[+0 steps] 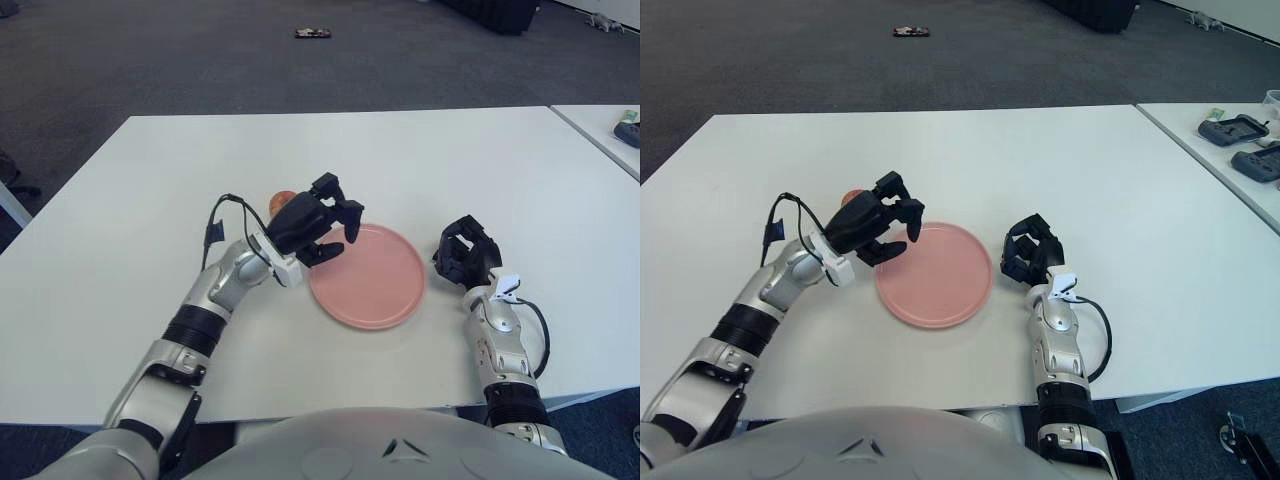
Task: Put the apple into the plate.
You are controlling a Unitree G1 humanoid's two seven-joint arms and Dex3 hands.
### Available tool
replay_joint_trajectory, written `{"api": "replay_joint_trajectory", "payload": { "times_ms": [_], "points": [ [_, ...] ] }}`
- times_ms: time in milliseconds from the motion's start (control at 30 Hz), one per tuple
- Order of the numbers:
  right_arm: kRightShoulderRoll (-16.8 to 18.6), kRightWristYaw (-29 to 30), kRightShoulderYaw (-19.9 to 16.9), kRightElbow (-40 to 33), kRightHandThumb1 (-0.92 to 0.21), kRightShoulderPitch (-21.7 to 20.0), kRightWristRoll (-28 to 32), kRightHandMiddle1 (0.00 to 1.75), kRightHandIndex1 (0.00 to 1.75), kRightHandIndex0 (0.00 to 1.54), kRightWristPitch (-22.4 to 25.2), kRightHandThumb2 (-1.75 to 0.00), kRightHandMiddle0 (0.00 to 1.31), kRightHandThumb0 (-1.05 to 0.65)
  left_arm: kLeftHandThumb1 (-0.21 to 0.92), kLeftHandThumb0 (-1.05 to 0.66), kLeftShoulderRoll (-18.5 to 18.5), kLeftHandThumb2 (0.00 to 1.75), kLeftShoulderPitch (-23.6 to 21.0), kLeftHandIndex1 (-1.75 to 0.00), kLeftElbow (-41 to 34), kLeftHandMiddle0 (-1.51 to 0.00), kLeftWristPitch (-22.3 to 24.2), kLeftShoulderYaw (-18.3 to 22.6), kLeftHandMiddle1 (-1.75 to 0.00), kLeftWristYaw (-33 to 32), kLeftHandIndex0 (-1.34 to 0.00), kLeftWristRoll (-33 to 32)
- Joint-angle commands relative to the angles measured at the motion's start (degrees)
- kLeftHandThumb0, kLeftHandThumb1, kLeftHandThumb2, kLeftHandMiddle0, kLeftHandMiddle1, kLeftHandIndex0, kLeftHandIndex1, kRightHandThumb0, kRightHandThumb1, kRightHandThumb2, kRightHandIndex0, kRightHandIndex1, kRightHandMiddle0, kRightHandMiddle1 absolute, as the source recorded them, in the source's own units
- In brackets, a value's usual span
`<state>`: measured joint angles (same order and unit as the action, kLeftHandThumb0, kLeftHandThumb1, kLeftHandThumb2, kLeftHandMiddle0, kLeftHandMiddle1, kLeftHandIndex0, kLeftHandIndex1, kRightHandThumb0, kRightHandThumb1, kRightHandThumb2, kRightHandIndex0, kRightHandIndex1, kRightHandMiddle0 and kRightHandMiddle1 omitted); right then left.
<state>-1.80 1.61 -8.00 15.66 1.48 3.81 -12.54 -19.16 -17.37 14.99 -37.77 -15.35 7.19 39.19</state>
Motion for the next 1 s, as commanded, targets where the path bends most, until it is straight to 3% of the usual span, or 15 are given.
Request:
{"api": "replay_joint_trajectory", "payload": {
  "times_ms": [0, 100, 133, 233, 367, 633, 967],
  "points": [
    [0.3, 0.2, -0.2, 2.4, -0.47, 1.7, 0.2, 1.75, 1.71, 0.68, 3.0, -1.13, 0.49, -0.43, 0.34, -0.68, -2.4, 1.08, -1.0, -1.10, -2.8, -0.06, 5.0, -0.9, -0.93, 3.9, -0.06, 1.6],
    [0.4, 0.3, -0.2, 2.0, -0.47, 1.7, 0.4, 1.75, 1.71, 0.68, 3.9, -1.13, 0.48, -0.43, 0.41, -0.78, -4.0, 0.99, -1.9, -0.70, -2.8, -0.02, 9.1, -1.1, -0.51, 3.8, -0.02, 4.7],
    [0.5, 0.3, -0.2, 1.9, -0.47, 1.7, 0.5, 1.75, 1.71, 0.68, 4.1, -1.13, 0.48, -0.43, 0.42, -0.79, -4.3, 0.98, -2.1, -0.63, -2.7, -0.01, 9.8, -1.2, -0.45, 3.5, -0.01, 5.2],
    [0.4, 0.2, -0.4, 2.1, -0.48, 1.7, 0.6, 1.75, 1.71, 0.68, 3.9, -1.12, 0.48, -0.43, 0.48, -0.87, -5.0, 0.92, -5.2, -0.31, 4.6, 0.00, 11.6, -2.6, -0.16, -1.5, 0.00, 9.0],
    [0.4, 0.2, -0.5, 2.4, -0.48, 1.5, 0.6, 1.75, 1.71, 0.68, 3.7, -1.12, 0.48, -0.43, 0.52, -0.94, -5.3, 0.89, -6.3, -0.10, 8.1, 0.00, 13.4, -3.5, -0.04, -6.2, 0.00, 11.1],
    [0.6, 0.8, -0.4, 2.5, -0.47, 1.1, 0.0, 1.75, 1.70, 0.70, 3.7, -1.13, 0.49, -0.43, 0.57, -1.04, -5.7, 0.79, -7.4, 0.00, 12.2, 0.00, 15.1, -4.2, 0.00, -13.4, 0.00, 11.3],
    [0.4, 0.8, -0.2, 2.5, -0.46, 1.2, -0.2, 1.75, 1.69, 0.71, 3.5, -1.14, 0.49, -0.43, 0.62, -1.05, -5.5, 0.70, -9.3, 0.00, 17.6, 0.00, 16.3, -5.1, 0.00, -17.4, 0.00, 10.2]
  ]
}}
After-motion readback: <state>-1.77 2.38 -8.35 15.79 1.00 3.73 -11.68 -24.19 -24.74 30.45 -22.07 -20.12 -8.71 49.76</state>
